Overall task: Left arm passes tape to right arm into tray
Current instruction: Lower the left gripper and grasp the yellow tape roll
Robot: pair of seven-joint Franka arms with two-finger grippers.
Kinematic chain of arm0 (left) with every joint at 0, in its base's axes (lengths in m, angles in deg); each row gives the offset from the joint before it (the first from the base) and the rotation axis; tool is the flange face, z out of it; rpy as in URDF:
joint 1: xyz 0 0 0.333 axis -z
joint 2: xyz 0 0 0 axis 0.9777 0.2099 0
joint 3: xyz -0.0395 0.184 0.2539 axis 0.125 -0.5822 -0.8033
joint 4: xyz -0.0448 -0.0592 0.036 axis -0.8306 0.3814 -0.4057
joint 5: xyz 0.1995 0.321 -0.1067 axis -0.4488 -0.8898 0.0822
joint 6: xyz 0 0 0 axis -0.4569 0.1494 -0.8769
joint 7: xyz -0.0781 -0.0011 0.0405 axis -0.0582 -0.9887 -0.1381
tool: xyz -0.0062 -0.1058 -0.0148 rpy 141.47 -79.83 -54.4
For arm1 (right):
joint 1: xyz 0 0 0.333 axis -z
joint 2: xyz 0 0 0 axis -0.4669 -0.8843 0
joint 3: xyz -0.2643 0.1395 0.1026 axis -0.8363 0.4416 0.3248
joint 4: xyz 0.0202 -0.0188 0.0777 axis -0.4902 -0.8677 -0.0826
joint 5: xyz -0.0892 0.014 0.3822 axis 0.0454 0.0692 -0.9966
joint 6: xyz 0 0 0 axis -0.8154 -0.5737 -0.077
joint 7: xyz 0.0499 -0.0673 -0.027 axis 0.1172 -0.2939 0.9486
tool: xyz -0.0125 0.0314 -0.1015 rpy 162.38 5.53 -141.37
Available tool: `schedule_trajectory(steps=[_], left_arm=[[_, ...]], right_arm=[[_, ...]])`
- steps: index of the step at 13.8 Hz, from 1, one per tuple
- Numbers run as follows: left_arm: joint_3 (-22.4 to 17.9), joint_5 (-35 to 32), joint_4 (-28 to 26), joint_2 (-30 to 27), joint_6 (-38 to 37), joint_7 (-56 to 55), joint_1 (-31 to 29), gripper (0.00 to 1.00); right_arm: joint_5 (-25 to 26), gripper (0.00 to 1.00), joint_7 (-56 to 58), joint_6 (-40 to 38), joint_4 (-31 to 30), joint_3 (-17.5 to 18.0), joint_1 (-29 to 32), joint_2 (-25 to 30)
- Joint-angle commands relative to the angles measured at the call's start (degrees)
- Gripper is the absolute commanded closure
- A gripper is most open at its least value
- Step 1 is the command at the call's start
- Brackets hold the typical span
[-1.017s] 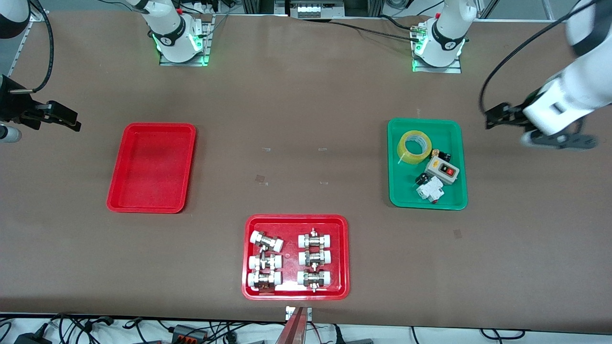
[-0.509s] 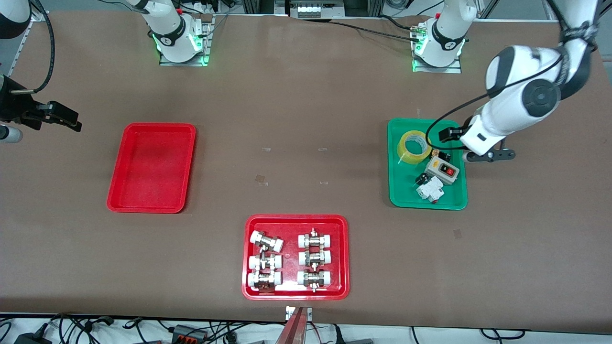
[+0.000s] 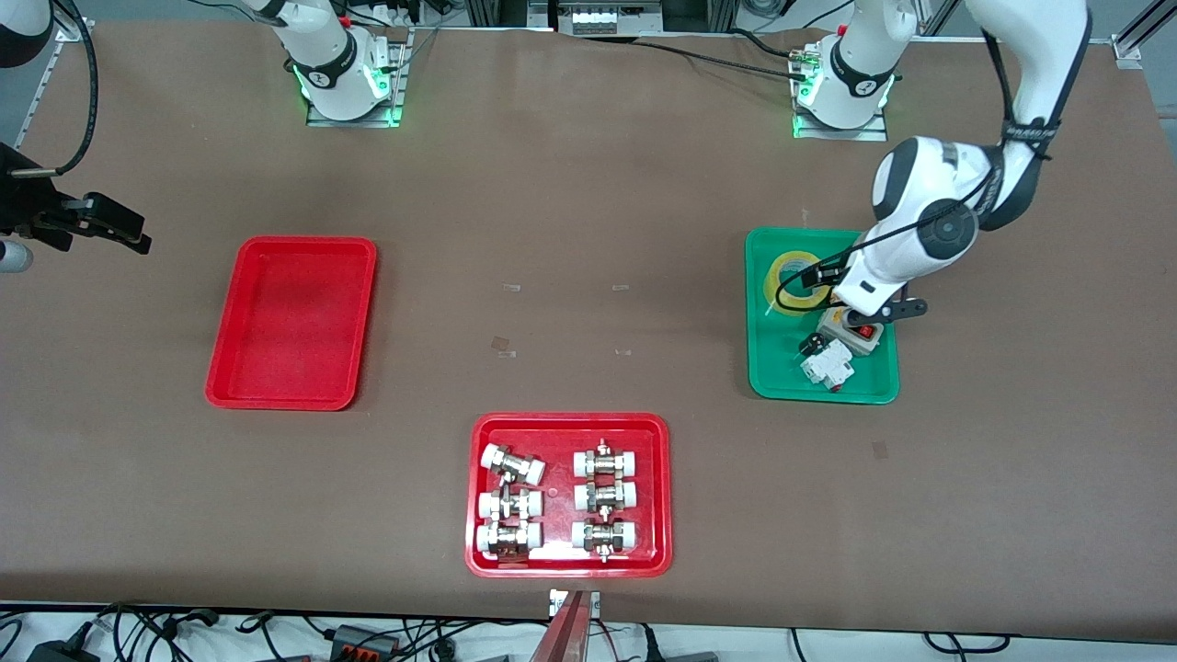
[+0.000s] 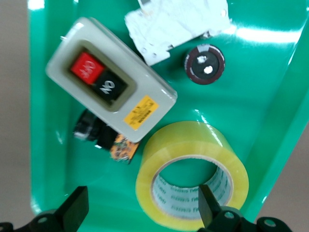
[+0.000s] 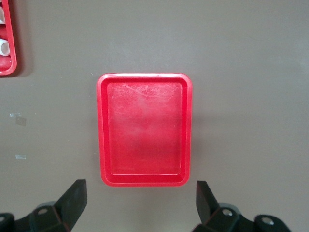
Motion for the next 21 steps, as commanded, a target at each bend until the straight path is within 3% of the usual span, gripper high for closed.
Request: schedule_trajectory(steps=[1,3,6,8,12,17,19,21], left_arm=[[0.4,1.1,-2.3,0.5,2.9,-0.6,0.1,0.0],[0.4,1.1,-3.1,0.4,2.8,-0.4,0.1,0.0],[0.5,1.1,-3.6,0.4,2.8,-0.3,0.1,0.13],[0.5,1.1,-3.6,0.4,2.8,-0.2,0.1,0.32],[0.5,1.1,-3.6,0.4,2.6,-0.1,0.1,0.81],[1.9,1.1,-1.8,-1.8,-0.6,0.0,-0.1,0.97],[2.2,1.0,2.7,-3.7,-6.2,0.2,0.0,0.97],[3.5,1.1,10.8,-3.4,-14.5,-0.5,0.0,0.97]], right_arm=[[-0.6,0.0,0.7,-0.7,0.9,0.1,0.5,-0.1],[-0.6,0.0,0.6,-0.7,0.9,0.1,0.4,-0.1],[-0.6,0.0,0.9,-0.8,0.9,0.1,0.3,-0.2],[-0.5,0.0,1.1,-0.7,0.9,0.2,0.3,-0.2],[-0.6,0.0,1.1,-0.7,0.9,0.3,0.2,-0.2],[-0.3,0.0,1.1,-0.7,1.0,0.4,-0.1,0.0],[-0.3,0.0,1.1,-0.7,1.0,0.4,-0.1,0.0],[-0.3,0.0,1.1,-0.8,1.0,0.4,-0.1,0.0]])
